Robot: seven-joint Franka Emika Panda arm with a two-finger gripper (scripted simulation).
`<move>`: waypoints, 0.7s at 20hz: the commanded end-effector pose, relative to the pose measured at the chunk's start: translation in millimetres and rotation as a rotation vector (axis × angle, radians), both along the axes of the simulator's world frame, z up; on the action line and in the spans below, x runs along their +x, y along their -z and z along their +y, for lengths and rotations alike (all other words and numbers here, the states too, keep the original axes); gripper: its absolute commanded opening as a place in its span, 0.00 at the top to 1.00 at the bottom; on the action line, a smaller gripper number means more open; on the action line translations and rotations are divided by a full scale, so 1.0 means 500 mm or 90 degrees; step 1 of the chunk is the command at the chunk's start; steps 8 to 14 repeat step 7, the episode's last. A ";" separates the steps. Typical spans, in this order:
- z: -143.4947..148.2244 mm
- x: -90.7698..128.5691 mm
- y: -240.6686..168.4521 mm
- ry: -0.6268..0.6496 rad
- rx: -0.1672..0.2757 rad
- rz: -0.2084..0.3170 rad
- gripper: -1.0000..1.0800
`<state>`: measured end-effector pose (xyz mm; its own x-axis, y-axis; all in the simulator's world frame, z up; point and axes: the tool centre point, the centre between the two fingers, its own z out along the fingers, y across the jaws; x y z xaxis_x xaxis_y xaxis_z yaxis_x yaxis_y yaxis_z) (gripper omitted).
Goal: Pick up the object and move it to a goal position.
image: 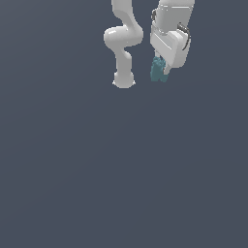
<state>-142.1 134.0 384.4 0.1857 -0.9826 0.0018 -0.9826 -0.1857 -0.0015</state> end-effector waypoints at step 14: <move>0.018 -0.010 -0.034 0.000 0.001 0.001 1.00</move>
